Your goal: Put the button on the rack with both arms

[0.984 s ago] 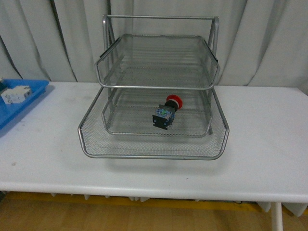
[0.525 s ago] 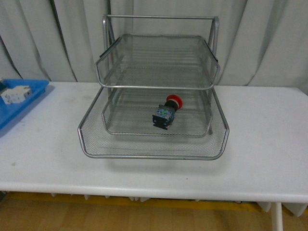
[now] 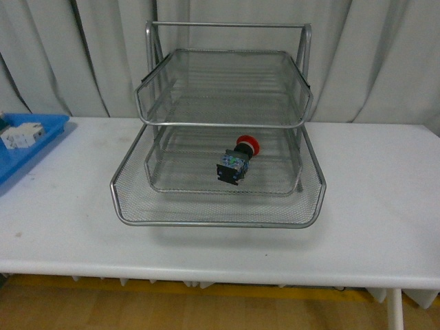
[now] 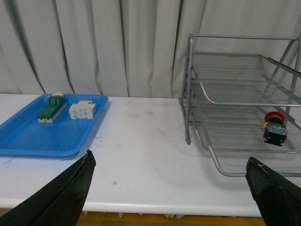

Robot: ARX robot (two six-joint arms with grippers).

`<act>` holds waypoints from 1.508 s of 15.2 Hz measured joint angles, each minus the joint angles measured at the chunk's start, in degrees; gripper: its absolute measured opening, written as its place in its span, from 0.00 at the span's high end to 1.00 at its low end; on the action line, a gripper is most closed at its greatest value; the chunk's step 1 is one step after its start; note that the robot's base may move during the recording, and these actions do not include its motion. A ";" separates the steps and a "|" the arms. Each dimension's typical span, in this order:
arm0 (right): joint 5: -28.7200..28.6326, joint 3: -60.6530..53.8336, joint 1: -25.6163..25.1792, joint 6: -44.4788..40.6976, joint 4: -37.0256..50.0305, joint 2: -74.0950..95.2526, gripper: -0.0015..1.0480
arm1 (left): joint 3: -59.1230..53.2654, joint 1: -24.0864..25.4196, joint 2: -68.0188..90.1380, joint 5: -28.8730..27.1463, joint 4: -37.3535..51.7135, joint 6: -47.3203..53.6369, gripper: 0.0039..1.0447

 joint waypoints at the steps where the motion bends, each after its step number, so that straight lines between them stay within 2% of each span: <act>1: 0.96 4.50 2.08 1.53 1.20 7.23 0.06 | 0.00 0.00 0.00 0.00 0.00 0.00 0.06; 2: 2.34 11.21 5.20 3.34 -0.24 16.72 0.06 | 0.00 0.00 -0.02 0.00 0.00 0.00 0.06; 3: 2.56 30.91 13.77 9.11 -10.43 38.25 0.06 | 0.00 0.00 0.00 0.00 0.00 0.00 0.06; 4: 2.36 36.28 16.00 11.02 -13.86 42.75 0.08 | 0.00 0.00 -0.02 0.00 0.00 0.00 0.06; 8: 0.57 44.39 22.29 13.11 -24.55 51.84 0.53 | 0.00 0.00 0.00 0.00 0.00 0.00 0.06; 12: -0.87 45.11 25.53 12.55 -27.74 53.72 0.99 | 0.00 0.00 -0.02 0.00 0.00 0.00 0.06; 23: -0.50 33.81 30.77 6.54 -26.16 57.22 0.98 | 0.00 0.00 -0.02 0.00 0.00 0.00 0.06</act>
